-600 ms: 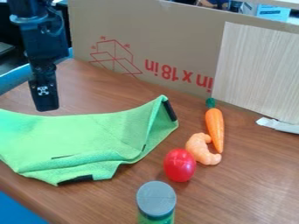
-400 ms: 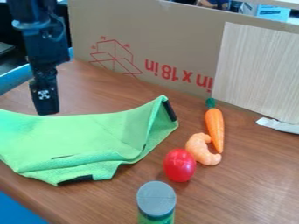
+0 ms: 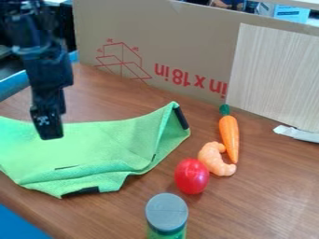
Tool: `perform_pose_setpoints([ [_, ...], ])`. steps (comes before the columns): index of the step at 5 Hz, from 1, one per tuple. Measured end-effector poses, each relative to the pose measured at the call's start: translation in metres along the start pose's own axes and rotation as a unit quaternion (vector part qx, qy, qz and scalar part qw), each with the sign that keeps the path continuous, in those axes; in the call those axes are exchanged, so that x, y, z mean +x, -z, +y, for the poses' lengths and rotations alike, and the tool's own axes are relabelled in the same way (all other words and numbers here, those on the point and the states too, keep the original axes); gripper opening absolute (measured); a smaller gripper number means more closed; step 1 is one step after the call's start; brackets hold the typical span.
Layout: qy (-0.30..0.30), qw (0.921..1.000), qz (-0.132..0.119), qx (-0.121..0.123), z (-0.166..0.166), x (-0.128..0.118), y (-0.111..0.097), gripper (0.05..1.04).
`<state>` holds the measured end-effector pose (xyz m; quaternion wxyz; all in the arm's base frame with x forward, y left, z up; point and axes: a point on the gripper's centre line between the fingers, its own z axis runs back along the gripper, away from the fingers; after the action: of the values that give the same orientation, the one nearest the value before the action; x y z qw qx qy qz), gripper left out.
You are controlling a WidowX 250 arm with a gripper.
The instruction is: Unfold the cloth from bottom right to top left
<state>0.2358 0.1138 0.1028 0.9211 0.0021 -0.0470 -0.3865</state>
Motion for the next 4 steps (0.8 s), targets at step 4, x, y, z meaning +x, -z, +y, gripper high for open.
perform_pose_setpoints([
  [4, 0.056, 0.9976, -0.034, -0.02, -0.006, -0.004, 0.029, 1.0],
])
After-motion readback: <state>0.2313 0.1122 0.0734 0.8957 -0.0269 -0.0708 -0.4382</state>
